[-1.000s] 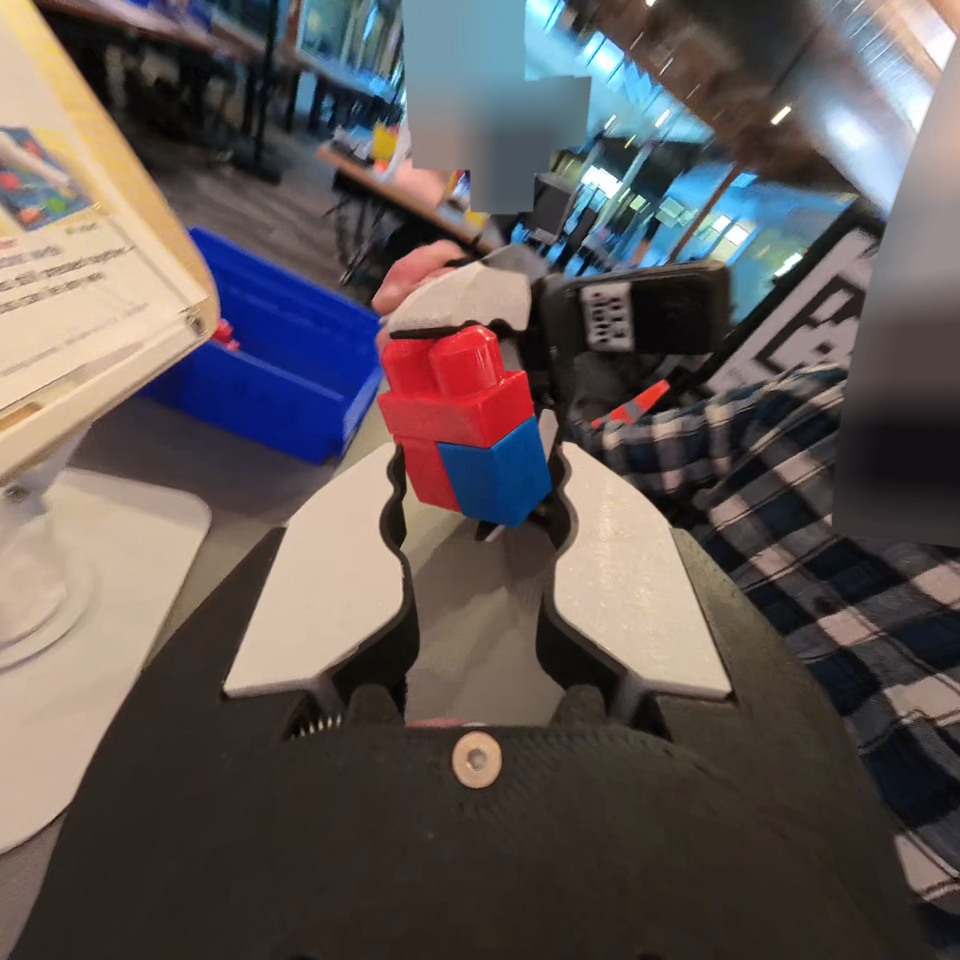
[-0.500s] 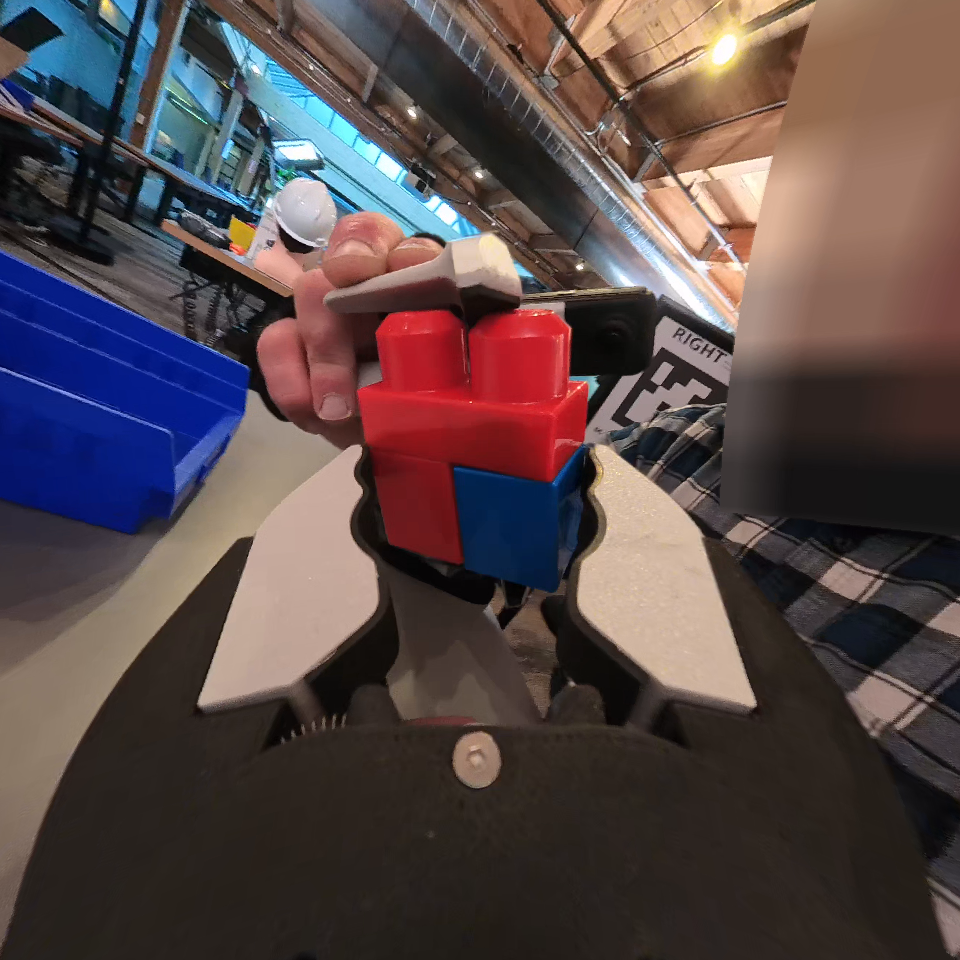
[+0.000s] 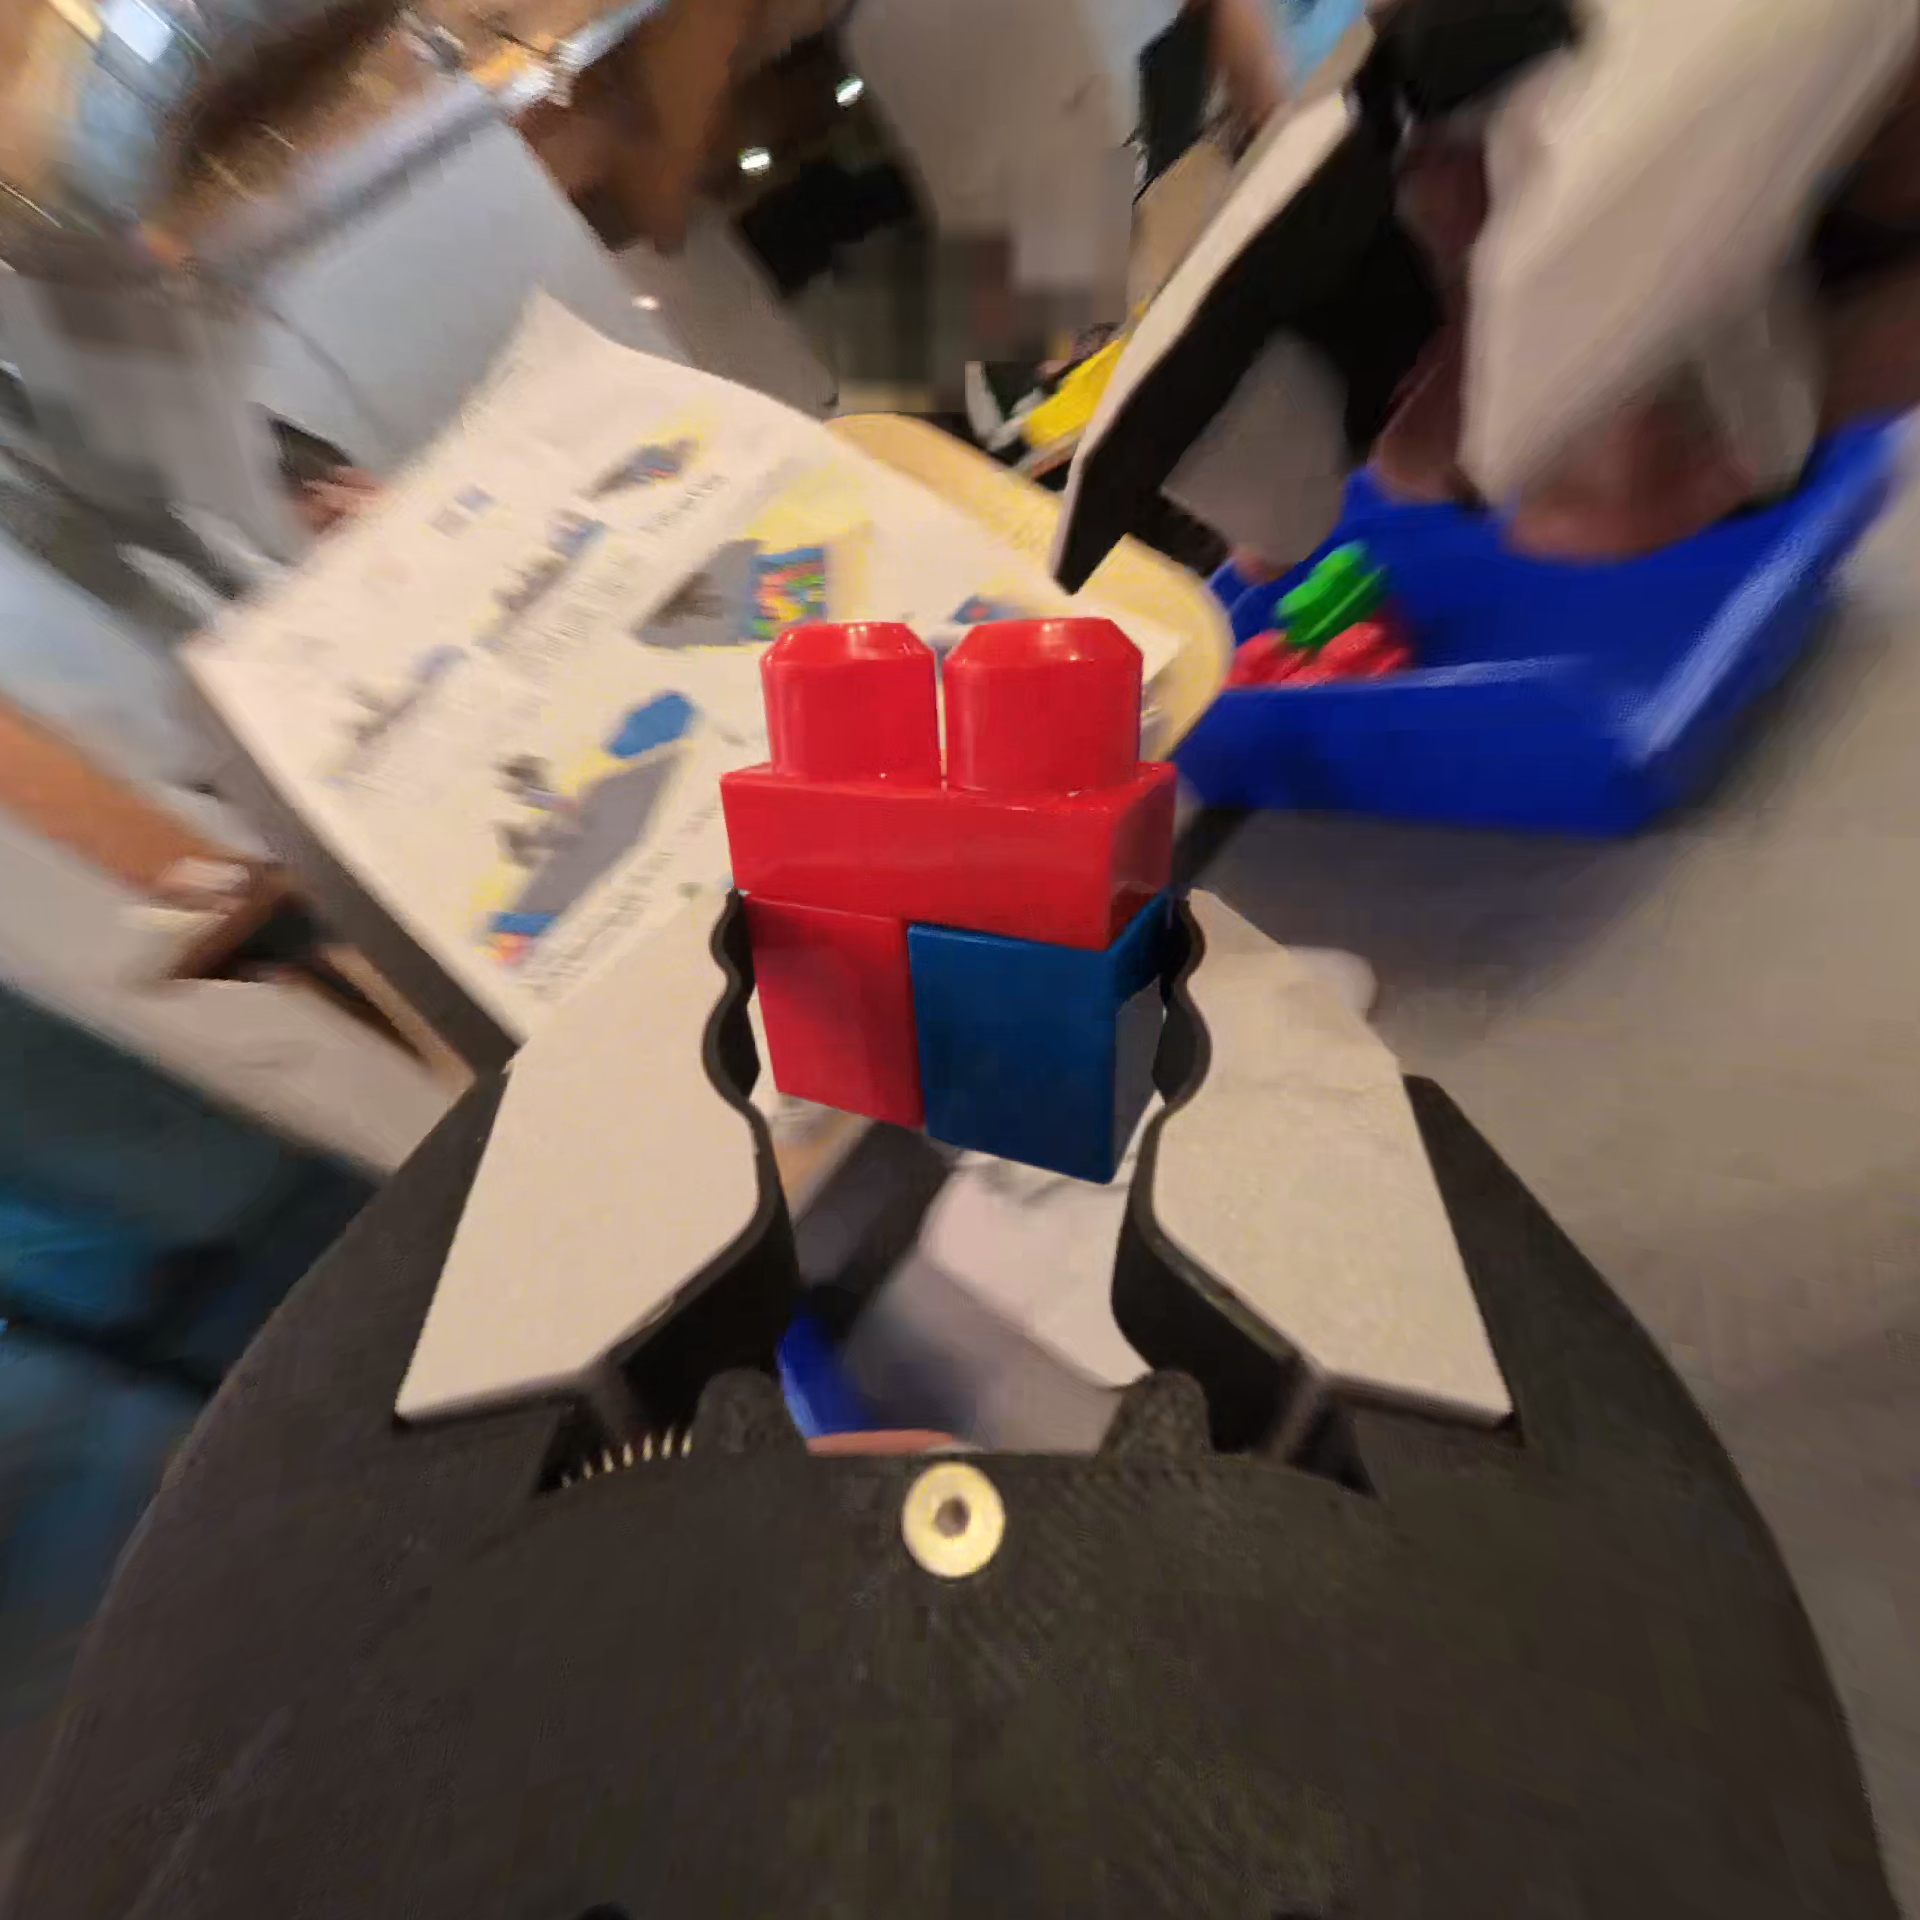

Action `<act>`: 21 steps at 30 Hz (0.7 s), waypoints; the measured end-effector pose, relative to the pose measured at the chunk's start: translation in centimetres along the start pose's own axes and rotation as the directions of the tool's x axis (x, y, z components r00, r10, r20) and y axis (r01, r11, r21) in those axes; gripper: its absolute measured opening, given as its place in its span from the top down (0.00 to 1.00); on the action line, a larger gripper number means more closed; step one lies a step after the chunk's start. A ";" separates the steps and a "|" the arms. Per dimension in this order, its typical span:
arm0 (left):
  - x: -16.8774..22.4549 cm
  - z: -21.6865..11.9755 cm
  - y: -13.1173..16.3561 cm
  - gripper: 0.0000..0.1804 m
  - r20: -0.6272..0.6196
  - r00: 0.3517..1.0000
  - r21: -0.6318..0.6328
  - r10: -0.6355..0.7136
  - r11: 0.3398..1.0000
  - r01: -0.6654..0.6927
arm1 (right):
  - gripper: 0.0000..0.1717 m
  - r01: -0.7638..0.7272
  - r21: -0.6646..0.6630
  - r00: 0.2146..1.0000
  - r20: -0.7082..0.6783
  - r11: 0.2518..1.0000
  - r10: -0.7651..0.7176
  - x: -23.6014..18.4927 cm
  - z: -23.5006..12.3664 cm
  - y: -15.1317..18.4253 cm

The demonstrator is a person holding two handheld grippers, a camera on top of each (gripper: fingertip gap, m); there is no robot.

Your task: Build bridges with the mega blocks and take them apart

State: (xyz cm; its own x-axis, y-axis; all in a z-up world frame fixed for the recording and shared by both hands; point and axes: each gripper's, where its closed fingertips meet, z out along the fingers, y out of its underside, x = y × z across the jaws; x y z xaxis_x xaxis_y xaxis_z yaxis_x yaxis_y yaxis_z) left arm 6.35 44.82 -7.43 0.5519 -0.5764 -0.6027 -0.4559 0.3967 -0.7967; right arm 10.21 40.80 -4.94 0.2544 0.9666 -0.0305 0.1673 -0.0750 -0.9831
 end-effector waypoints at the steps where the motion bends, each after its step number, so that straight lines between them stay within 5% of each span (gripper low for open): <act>1: -0.3 0.0 -0.2 0.59 0.058 0.995 -0.025 0.086 0.996 -0.084 | 0.53 -0.088 0.028 0.996 0.027 0.996 0.087 0.0 0.1 -0.2; 8: 1.0 1.8 -0.1 0.59 0.173 0.873 -0.166 0.457 0.887 -0.431 | 0.64 -0.251 0.007 0.967 -0.044 0.968 0.251 1.0 2.9 1.9; 16: 2.0 3.1 -0.2 0.59 0.180 0.806 -0.158 0.564 0.825 -0.542 | 0.78 -0.243 0.041 0.964 -0.103 0.969 0.246 2.8 2.8 2.6; 21: 1.5 2.8 -1.7 0.58 0.151 0.851 -0.039 0.504 0.863 -0.504 | 0.78 -0.209 0.087 0.966 -0.140 0.974 0.220 4.1 0.9 1.4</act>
State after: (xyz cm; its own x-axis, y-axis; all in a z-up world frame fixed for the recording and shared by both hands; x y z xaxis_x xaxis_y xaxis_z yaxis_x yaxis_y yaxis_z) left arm 9.94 45.30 -7.10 0.3449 -0.1827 -0.9207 -0.6989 0.6049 -0.3818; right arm 10.67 44.83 -6.62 0.4155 0.8826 -0.2201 0.0265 -0.2536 -0.9669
